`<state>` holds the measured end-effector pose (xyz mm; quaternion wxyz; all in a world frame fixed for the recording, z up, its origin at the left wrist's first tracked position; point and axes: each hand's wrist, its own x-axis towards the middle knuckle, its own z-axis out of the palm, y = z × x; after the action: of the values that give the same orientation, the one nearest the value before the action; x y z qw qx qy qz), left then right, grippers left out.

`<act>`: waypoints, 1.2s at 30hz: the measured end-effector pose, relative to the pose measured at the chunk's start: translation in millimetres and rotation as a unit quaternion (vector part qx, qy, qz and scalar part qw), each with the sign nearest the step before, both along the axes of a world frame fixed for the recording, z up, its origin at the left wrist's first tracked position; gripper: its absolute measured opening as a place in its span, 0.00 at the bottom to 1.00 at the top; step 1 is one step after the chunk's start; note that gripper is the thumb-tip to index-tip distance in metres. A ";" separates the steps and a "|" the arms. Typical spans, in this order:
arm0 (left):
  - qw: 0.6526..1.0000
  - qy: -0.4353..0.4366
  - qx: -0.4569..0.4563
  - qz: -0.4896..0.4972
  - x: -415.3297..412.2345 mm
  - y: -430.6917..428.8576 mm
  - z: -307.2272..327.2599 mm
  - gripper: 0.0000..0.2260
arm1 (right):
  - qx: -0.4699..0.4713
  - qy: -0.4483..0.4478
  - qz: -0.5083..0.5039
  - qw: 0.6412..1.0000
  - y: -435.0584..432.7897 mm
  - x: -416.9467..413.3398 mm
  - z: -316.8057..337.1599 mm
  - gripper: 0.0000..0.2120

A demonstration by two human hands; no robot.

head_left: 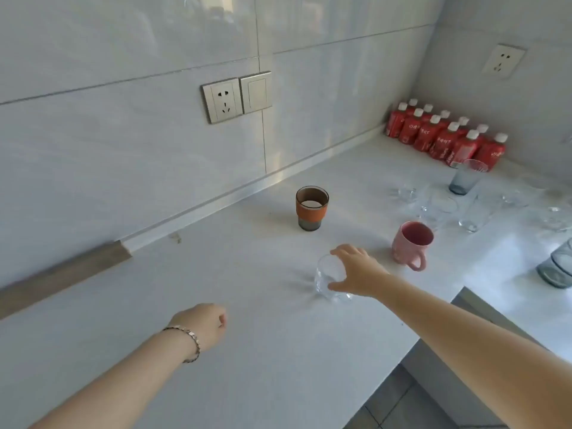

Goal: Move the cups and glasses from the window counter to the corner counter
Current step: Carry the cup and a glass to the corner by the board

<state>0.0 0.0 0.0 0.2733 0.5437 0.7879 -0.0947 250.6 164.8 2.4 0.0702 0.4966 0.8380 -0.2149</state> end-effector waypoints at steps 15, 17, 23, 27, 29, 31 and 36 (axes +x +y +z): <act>0.976 -0.110 0.116 0.146 69.0 165.8 -15.3 0.36 | -0.111 0.141 -0.068 0.981 87.1 30.0 -30.6 0.44; 0.969 -0.111 0.166 0.143 77.7 219.9 -11.1 0.44 | -0.088 0.148 -0.076 0.982 102.7 37.6 -23.7 0.45; 0.966 -0.106 0.171 0.164 91.9 319.5 -29.1 0.52 | -0.052 0.166 -0.085 0.981 133.4 44.1 -19.7 0.45; 0.951 -0.086 0.219 0.201 93.0 308.3 -40.1 0.41 | -0.063 0.159 -0.086 0.981 135.5 34.9 -26.7 0.45; 0.932 -0.109 0.255 0.233 88.6 283.3 -38.1 0.38 | -0.068 0.147 -0.074 0.984 130.4 26.8 -27.9 0.45; 0.909 -0.155 0.278 0.269 76.0 243.5 -35.1 0.39 | -0.075 0.131 -0.052 0.987 120.7 14.9 -26.6 0.45; 0.876 -0.172 0.287 0.346 18.5 108.3 -25.0 0.45 | -0.092 0.106 0.018 0.990 75.2 -37.6 -21.9 0.45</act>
<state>18.5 108.3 -25.0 0.2517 0.2983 0.8589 0.3317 213.0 239.9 -19.5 0.0301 0.4472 0.8260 -0.3417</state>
